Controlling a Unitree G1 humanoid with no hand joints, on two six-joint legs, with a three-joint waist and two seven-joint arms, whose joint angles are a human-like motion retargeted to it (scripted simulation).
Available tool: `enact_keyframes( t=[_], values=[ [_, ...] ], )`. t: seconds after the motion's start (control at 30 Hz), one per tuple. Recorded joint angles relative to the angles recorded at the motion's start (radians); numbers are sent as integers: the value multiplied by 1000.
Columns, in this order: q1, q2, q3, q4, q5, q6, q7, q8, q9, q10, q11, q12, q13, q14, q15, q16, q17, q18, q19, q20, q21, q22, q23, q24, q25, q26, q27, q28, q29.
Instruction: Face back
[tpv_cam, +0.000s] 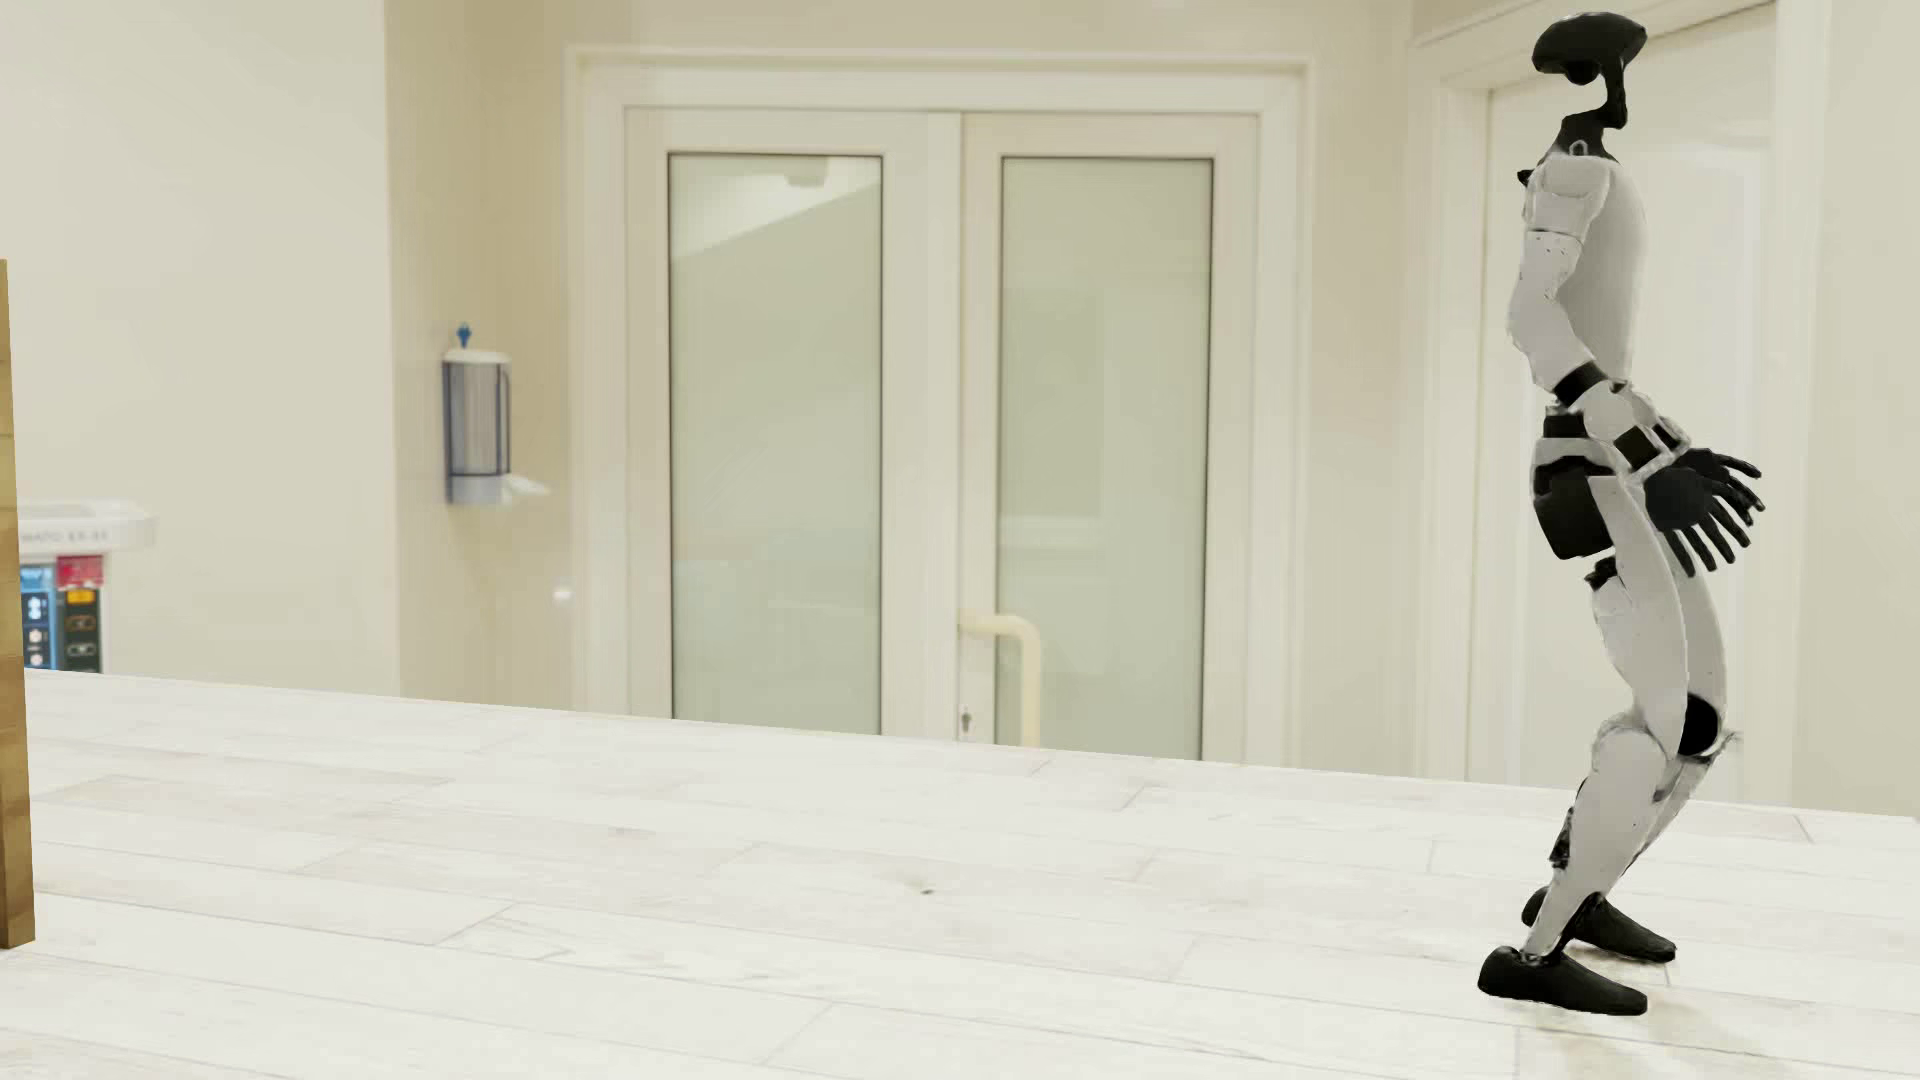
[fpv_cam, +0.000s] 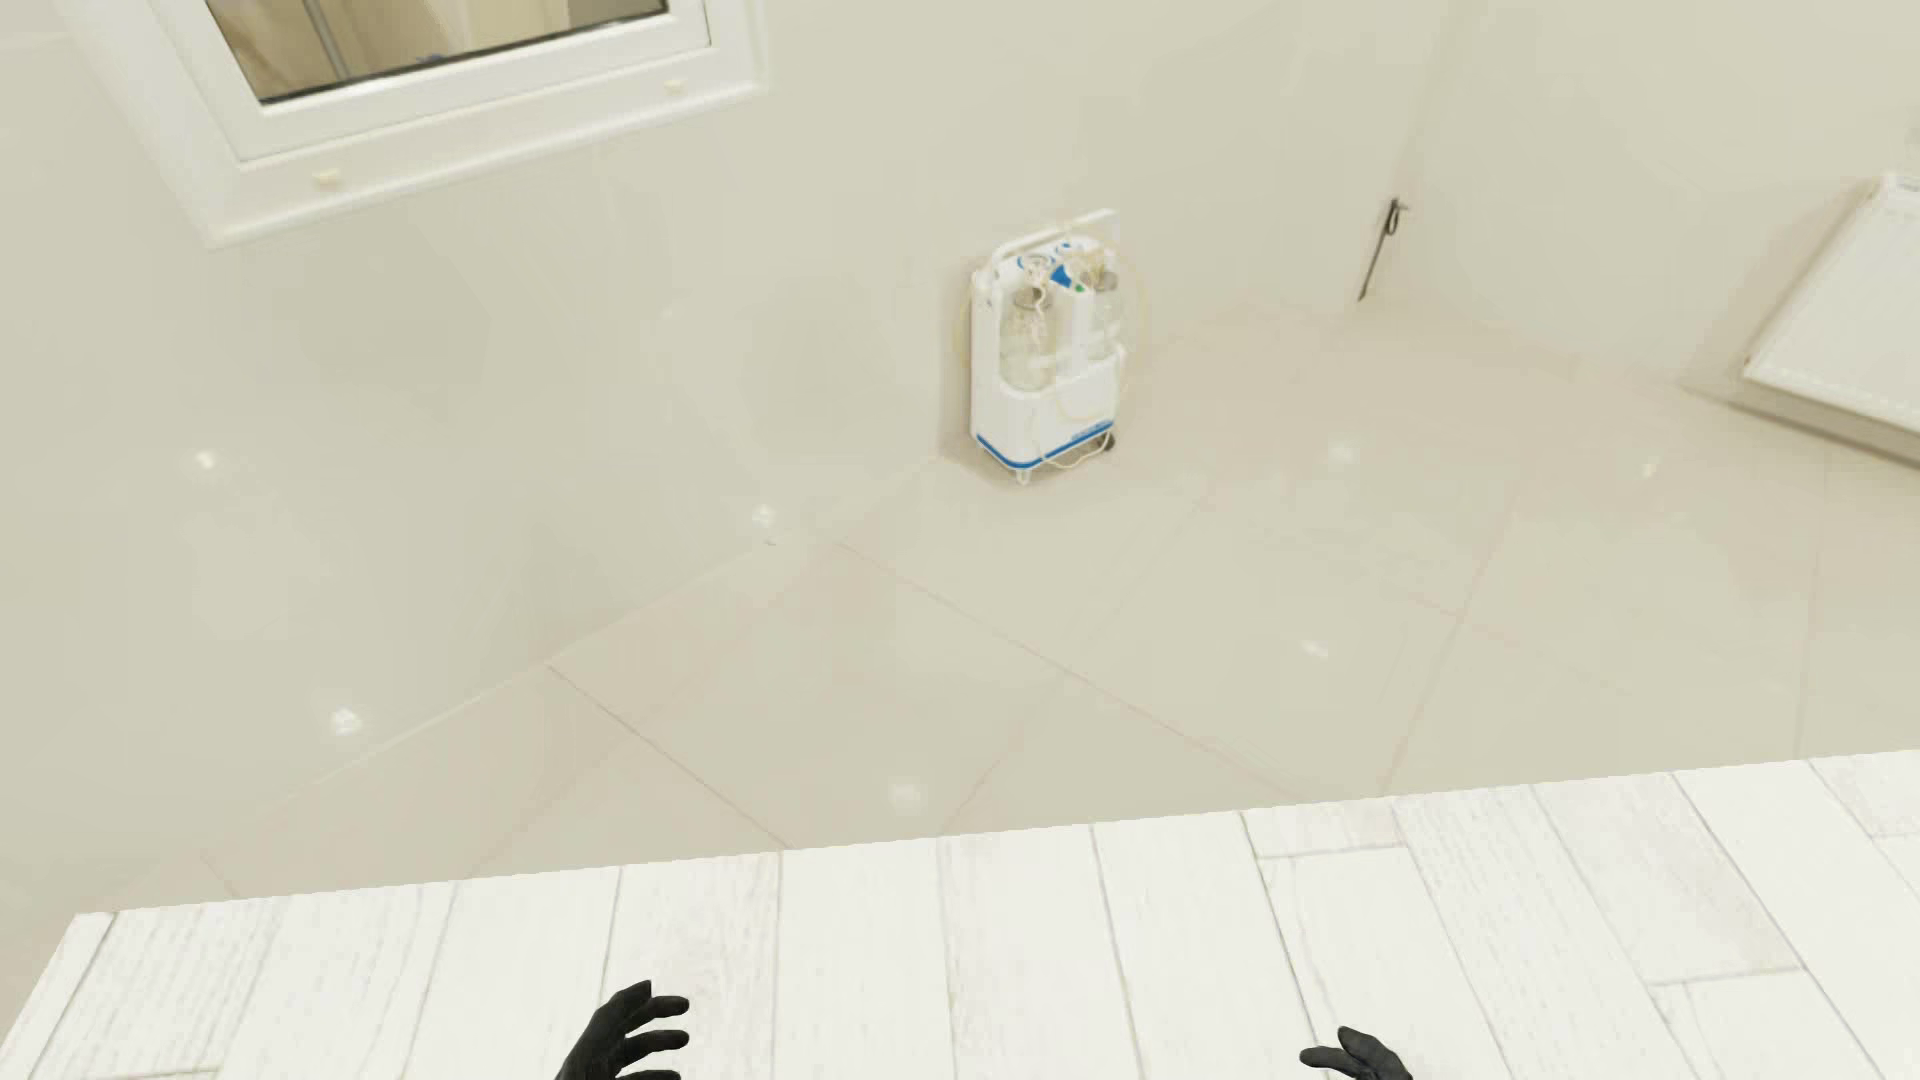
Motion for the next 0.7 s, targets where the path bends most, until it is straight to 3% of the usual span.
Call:
enact_keyframes(
  t=[0.03, 0.07, 0.13, 0.17, 0.23, 0.27, 0.3, 0.37, 0.43, 0.47, 0.5, 0.53, 0.57, 0.6, 0.63, 0.67, 0.7],
  values=[
    [29, -13, -30, -3, 27, -7, 4, 44, -11, -84, 35, 43, -46, -102, -30, -7, 28, 48, -44, -54, 26, 74, -8, 8, -2, 3, 58, -1, -12],
    [66, -29, -56, 0, 23, -37, 30, 64, -9, -126, 86, 42, -56, -77, -61, -17, 51, -60, -37, -48, 29, 111, 6, 31, -5, 28, 86, -12, -34],
    [62, -65, -81, 17, -2, -69, 77, 32, 36, -69, 165, -51, -25, -113, -106, -15, 31, -70, -56, -91, 14, 41, 32, 76, -19, 83, 110, -19, -93],
    [13, -79, -99, 24, 0, -75, 90, 43, 55, 27, 190, -77, -17, -79, -119, -41, 38, -54, -59, -96, -8, 19, 62, 80, -31, 83, 121, -10, -128],
    [-32, -57, -138, 27, 32, -44, 47, 92, 60, 62, 150, -41, 7, -36, -106, -37, 17, 81, -59, -61, -7, 108, 54, 61, -44, 38, 124, -23, -189],
    [-6, -58, -147, 47, 46, -36, 25, 118, 59, -81, 148, -33, 5, -70, -109, -11, 21, 8, -58, 7, 5, 105, 57, 54, -45, 40, 111, -51, -219],
    [23, -57, -153, 56, 29, -43, 45, 104, 59, -118, 153, -38, 12, -61, -121, 30, 52, -126, -61, -19, 18, 104, 19, 43, -41, 44, 115, -66, -237],
    [56, -59, -144, 72, -27, -32, 95, 10, 63, -126, 153, -50, -11, -88, -130, -4, 37, -123, -44, -50, -5, 39, 20, 12, -20, 49, 104, -65, -217],
    [53, -67, -146, 76, -62, -58, 125, -10, 68, -44, 210, -87, -12, -100, -178, -23, 34, -129, -41, -91, -38, 31, 48, -2, -22, 23, 81, -48, -173],
    [-9, -57, -121, 85, -45, -57, 108, 14, 72, 100, 207, -88, -13, -18, -181, -28, 19, -93, -61, -124, -31, 33, 79, 2, -34, 4, 78, -37, -158],
    [-73, -45, -112, 59, -28, -39, 60, 40, 57, 194, 180, -64, -10, 44, -172, -32, 2, 63, -62, -96, -33, 63, 91, 10, -44, -9, 66, -44, -156],
    [-104, -19, -98, 27, -17, -23, 29, 67, 60, 216, 153, -60, -17, 23, -166, -31, -14, 173, -59, -43, -32, 65, 106, 24, -53, -2, 51, -64, -161],
    [-137, -13, -77, 3, -12, -8, 24, 84, 59, 191, 152, -62, -17, -43, -173, -10, -36, 169, -55, -9, -4, 3, 87, 46, -62, 20, 50, -95, -175],
    [-128, -11, -75, -3, 4, 7, 15, 105, 55, 90, 169, -55, -30, -91, -186, 16, -5, 134, -51, 3, 21, 28, 56, 71, -68, 16, 69, -120, -191],
    [-78, -20, -81, 27, 9, 20, 12, 100, 50, -46, 210, -39, -46, -36, -197, 43, 38, -55, -37, -14, 33, 87, 29, 83, -68, 4, 88, -135, -202],
    [-51, -25, -111, 31, -26, 10, 31, 52, 51, -61, 237, -44, -18, -48, -198, 58, 46, -116, -20, -32, 33, 91, -4, 84, -56, 13, 87, -140, -195],
    [-36, -32, -119, 46, -32, -1, 56, 45, 50, -67, 247, -52, 0, -60, -187, 44, 51, -116, -7, -31, 6, 64, 11, 77, -40, 21, 92, -130, -175]
  ],
)
